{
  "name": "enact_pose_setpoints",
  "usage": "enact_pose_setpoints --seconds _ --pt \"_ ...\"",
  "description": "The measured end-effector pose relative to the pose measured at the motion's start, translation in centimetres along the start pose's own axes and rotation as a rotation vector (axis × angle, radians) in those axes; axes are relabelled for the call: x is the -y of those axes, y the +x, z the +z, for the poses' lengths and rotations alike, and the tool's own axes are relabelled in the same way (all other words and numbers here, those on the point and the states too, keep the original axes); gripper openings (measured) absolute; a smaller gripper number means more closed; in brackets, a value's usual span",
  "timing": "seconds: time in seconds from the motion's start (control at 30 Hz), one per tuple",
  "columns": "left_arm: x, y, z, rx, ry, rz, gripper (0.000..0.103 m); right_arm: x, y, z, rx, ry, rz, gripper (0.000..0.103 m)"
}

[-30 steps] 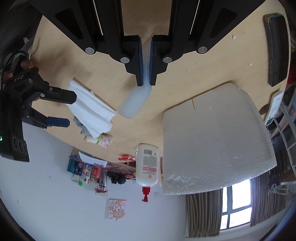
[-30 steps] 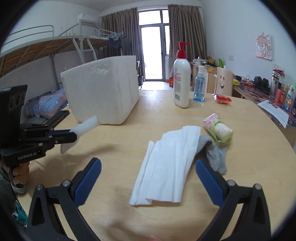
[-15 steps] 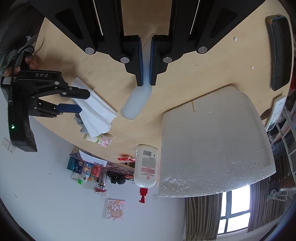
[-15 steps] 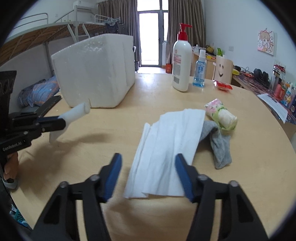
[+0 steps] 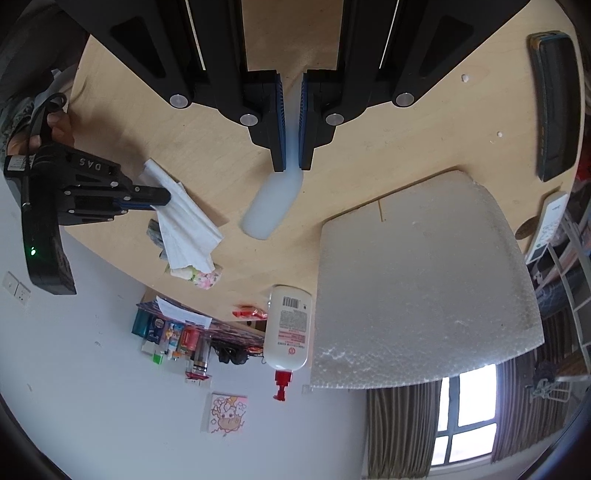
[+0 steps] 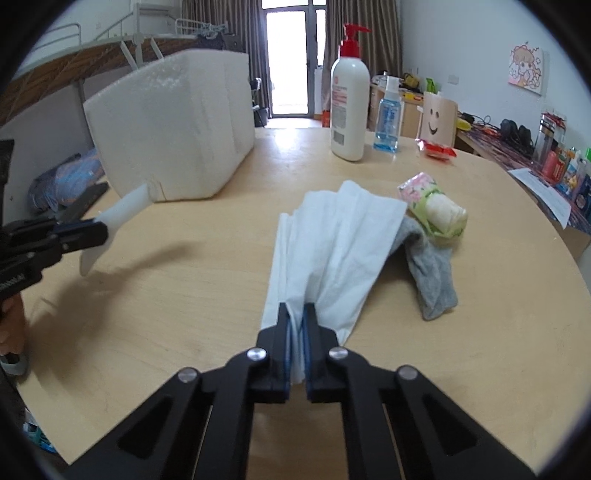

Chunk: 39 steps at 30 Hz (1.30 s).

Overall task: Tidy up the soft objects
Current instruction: 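Lift the white tube with the left gripper while the right lifts the white cloth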

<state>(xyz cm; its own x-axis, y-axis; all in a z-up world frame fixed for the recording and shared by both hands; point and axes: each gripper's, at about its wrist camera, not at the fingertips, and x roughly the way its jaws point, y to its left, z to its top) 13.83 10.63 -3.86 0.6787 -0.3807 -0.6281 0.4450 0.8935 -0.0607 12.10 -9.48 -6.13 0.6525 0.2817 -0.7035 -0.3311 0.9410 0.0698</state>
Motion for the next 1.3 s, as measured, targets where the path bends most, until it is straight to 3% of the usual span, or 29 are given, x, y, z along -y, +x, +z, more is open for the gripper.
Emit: enact_pose_setpoints --seconds 0.23,0.43,0.57,0.83,1.0,1.3 --pt "0.1 -0.9 0.1 0.023 -0.009 0.000 0.007 0.4 -2.1 1.1 0.075 0.021 0.017 0.008" --pt "0.8 -2.8 0.5 0.089 -0.025 0.021 0.007 0.5 -3.8 2.2 0.147 0.028 0.041 0.008" --pt "2.0 -2.8 0.7 0.071 -0.027 0.044 0.007 0.8 -4.3 2.6 0.180 0.027 0.073 0.008" --pt "3.4 -4.8 1.1 0.120 -0.067 0.072 0.007 1.1 -5.9 2.4 0.240 0.029 0.105 0.008" --pt "4.8 -5.9 0.8 0.149 -0.071 0.194 0.007 0.6 -7.1 2.0 0.274 0.024 0.125 0.008" --pt "5.4 -7.8 -0.3 0.189 -0.128 0.233 0.007 -0.4 -8.5 1.2 0.320 -0.022 0.175 0.008"
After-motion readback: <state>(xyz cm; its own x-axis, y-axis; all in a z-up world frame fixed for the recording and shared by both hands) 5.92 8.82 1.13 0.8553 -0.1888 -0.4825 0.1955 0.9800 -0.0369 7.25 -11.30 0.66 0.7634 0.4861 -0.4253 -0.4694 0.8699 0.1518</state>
